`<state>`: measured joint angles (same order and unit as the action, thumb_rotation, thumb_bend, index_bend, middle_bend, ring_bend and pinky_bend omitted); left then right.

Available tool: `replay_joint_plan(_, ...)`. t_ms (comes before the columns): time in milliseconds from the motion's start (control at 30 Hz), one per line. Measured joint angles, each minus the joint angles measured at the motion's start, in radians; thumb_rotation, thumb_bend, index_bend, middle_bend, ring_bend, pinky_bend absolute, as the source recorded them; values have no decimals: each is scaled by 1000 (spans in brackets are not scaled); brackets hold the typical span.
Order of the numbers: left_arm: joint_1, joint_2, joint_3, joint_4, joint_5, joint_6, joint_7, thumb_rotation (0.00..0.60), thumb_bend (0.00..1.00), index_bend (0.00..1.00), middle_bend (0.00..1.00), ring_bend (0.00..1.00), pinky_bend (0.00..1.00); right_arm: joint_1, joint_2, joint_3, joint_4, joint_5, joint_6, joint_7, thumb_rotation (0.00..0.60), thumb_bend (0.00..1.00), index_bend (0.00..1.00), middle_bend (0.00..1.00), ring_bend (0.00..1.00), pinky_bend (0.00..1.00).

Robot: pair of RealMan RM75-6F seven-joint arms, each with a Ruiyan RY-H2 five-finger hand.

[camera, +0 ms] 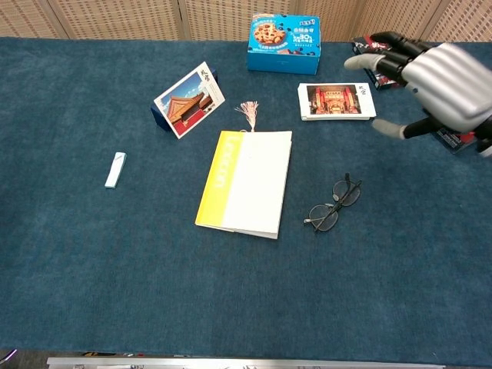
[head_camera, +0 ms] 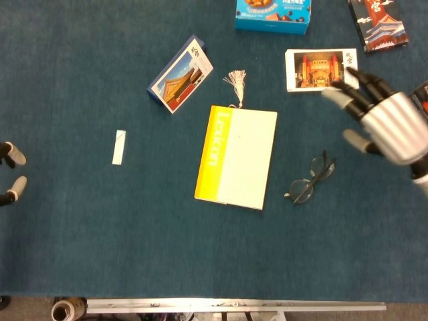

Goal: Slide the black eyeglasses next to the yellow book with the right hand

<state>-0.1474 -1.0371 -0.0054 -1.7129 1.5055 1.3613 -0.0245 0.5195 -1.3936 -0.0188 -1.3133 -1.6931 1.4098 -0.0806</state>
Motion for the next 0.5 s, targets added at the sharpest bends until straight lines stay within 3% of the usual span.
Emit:
replay_joint_plan(167,-12,2,-7,-6,8,-1,4,600,280,476,520,463,563,-62,197,-4,-209,49,0,-192,600,229,190,228,70,213)
replay_joint_plan(267,-19,0,-9,-8,9,-7,10,600,280,476,520,463,564,-120,264,-14,-287,92,7,-252,600,230,190,228,70,213)
replay_joint_plan(500,-29,-3,-15,-12,6,-11,17,600,280,476,520,463,563,-233,300,-30,-343,154,66,-279,600,235,201,230,70,213)
